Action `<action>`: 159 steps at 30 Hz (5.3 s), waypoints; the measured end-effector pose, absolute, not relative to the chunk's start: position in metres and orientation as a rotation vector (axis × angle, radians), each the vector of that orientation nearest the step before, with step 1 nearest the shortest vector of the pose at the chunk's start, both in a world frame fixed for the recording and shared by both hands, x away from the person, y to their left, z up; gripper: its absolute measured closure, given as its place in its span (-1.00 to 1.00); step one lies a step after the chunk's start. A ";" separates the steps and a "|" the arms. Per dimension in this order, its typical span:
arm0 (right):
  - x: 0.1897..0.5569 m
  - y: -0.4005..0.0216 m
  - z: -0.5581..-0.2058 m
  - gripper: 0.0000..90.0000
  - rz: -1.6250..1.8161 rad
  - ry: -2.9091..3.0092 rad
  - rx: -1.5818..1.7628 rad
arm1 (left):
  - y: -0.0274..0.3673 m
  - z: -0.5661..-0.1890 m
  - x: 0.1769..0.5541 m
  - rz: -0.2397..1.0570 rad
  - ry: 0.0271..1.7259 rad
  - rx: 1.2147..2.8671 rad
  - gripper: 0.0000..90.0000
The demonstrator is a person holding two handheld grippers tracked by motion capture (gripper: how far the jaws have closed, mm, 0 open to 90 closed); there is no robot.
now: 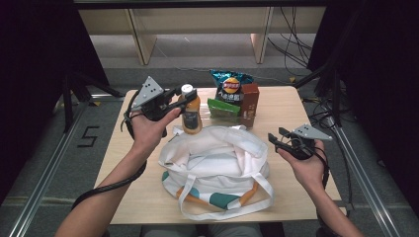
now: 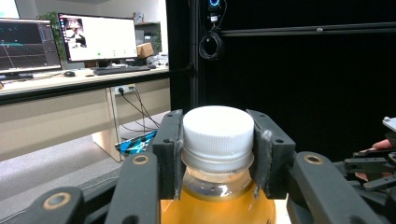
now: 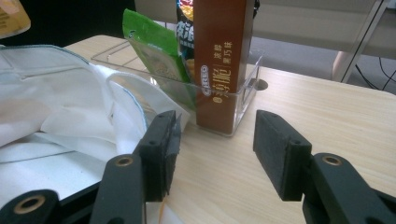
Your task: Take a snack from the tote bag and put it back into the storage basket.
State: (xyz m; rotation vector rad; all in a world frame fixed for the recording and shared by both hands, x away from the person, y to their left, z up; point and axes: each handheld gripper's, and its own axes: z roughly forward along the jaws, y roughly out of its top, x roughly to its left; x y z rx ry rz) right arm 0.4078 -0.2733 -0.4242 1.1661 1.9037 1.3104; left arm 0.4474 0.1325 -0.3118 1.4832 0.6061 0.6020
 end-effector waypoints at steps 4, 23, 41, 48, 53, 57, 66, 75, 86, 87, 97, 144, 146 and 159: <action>0.409 -0.272 -0.425 0.11 1.322 1.881 1.163 | 0.132 -0.311 0.451 0.609 0.602 1.481 0.30; 0.408 -0.274 -0.424 0.11 1.308 1.905 1.159 | 0.125 -0.310 0.466 0.602 0.609 1.468 0.30; 0.409 -0.273 -0.426 0.11 1.323 1.880 1.169 | 0.121 -0.311 0.478 0.612 0.606 1.468 0.30; 0.408 -0.274 -0.425 0.11 1.315 1.910 1.164 | 0.121 -0.314 0.483 0.615 0.612 1.468 0.30; 0.408 -0.273 -0.426 0.11 1.321 1.881 1.168 | 0.121 -0.315 0.486 0.620 0.618 1.474 0.30; 0.409 -0.273 -0.425 0.11 1.321 1.911 1.159 | 0.121 -0.315 0.489 0.626 0.624 1.471 0.30; 0.409 -0.273 -0.425 0.11 1.320 1.912 1.157 | 0.121 -0.318 0.498 0.634 0.630 1.475 0.30; 0.408 -0.273 -0.426 0.11 1.317 1.893 1.167 | 0.119 -0.318 0.504 0.642 0.628 1.476 0.30; 0.410 -0.273 -0.426 0.11 1.327 1.907 1.146 | 0.117 -0.321 0.511 0.644 0.633 1.481 0.30; 0.410 -0.273 -0.427 0.11 1.327 1.907 1.146 | 0.117 -0.321 0.511 0.644 0.633 1.482 0.30; 0.410 -0.274 -0.427 0.11 1.320 1.908 1.143 | 0.116 -0.324 0.517 0.644 0.642 1.484 0.30; 0.411 -0.275 -0.426 0.11 1.298 1.939 1.131 | 0.114 -0.329 0.536 0.650 0.665 1.492 0.30; 0.411 -0.274 -0.426 0.11 1.299 1.932 1.130 | 0.114 -0.329 0.537 0.649 0.665 1.496 0.30; 0.411 -0.275 -0.426 0.11 1.298 1.933 1.135 | 0.117 -0.337 0.546 0.641 0.678 1.516 0.30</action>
